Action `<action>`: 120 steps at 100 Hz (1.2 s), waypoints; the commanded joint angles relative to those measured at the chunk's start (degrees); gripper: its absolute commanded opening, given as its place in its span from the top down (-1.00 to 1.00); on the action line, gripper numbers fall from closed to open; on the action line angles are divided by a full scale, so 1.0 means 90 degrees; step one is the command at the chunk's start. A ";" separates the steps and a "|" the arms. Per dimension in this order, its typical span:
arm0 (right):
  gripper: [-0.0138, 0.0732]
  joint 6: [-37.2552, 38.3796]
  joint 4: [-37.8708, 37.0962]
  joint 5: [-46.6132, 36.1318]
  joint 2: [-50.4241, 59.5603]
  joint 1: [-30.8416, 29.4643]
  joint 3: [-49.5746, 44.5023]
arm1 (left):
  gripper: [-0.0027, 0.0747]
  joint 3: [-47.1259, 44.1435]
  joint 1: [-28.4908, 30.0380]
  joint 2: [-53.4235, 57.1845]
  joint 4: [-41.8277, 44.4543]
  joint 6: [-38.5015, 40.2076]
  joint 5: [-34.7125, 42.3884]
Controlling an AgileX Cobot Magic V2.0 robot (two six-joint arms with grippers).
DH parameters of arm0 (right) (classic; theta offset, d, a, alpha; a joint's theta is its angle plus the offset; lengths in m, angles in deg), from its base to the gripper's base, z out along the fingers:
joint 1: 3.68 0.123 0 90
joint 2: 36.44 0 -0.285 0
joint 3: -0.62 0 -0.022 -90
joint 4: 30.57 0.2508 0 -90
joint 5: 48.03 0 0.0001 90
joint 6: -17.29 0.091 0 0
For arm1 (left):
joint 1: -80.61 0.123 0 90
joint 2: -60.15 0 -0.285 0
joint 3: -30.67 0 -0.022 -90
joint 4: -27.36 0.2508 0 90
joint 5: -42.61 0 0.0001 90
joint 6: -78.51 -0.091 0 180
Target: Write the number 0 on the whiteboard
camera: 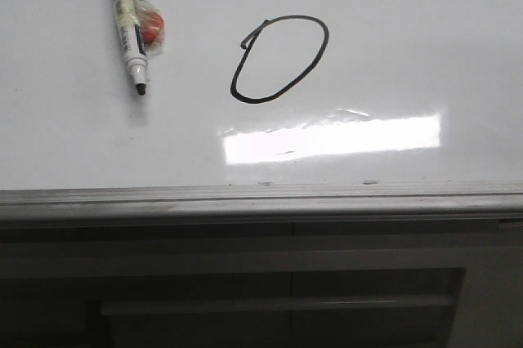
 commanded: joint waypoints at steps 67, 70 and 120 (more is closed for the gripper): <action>0.84 -0.0054 0.0150 -0.0382 -0.0055 -0.0050 0.0143 | 0.98 -0.2438 0.2189 0.2235 0.0547 -0.0342 0.2363; 0.84 -0.0054 0.0150 -0.0382 -0.0055 -0.0050 0.0143 | 0.98 -0.2550 0.2349 0.2447 0.0547 -0.0240 0.2190; 0.84 -0.0054 0.0150 -0.0394 -0.0055 -0.0050 0.0143 | 0.98 -0.3211 0.3457 0.2931 0.0013 0.0010 0.0664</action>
